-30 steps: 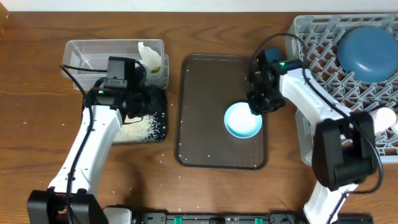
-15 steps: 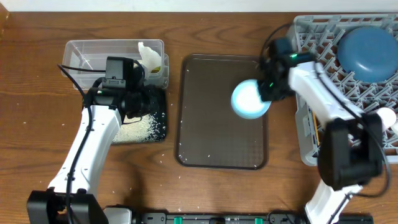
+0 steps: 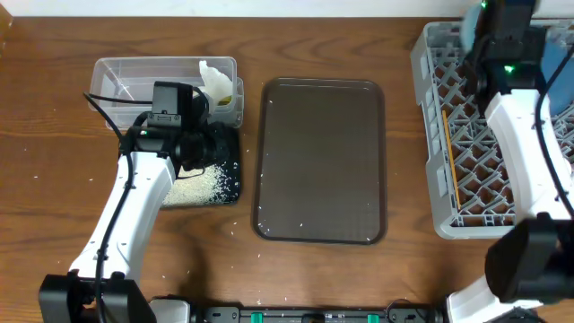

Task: Sort waste into correct bins and load items into the dishwasher rack
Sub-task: 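Carry the bowl right and place it upside down in the dish rack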

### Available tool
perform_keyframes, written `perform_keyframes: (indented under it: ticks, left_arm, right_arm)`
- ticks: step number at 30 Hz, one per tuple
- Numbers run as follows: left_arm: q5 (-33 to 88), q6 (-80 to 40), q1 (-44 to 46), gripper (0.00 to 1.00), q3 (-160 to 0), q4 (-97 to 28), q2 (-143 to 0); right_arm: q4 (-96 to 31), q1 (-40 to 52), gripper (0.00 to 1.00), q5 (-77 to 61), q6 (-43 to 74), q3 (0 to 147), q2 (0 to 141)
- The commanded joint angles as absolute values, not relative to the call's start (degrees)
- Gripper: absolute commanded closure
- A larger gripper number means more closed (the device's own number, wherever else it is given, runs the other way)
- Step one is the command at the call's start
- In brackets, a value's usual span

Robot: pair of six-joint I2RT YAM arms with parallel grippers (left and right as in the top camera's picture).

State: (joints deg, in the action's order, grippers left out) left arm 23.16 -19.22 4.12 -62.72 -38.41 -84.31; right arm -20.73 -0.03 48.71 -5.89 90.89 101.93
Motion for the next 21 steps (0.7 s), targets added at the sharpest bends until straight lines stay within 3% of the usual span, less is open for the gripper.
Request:
perform_keyframes:
  ticks: [1, 11, 21]
  left_arm:
    - [22.8, -18.2, 3.9, 0.71, -63.2, -38.3, -83.9]
    - [22.8, -18.2, 3.9, 0.71, -63.2, -38.3, -83.9]
    - [22.8, -18.2, 3.9, 0.71, -63.2, -38.3, -83.9]
  right_arm:
    - [-18.4, -1.7, 0.99, 67.4, -7.4, 90.1, 105.4]
    - [-19.6, -3.2, 0.99, 71.8, -7.1, 90.1, 116.6]
    - [-27.8, 1.3, 0.99, 70.9, 1.8, 89.8, 121.2]
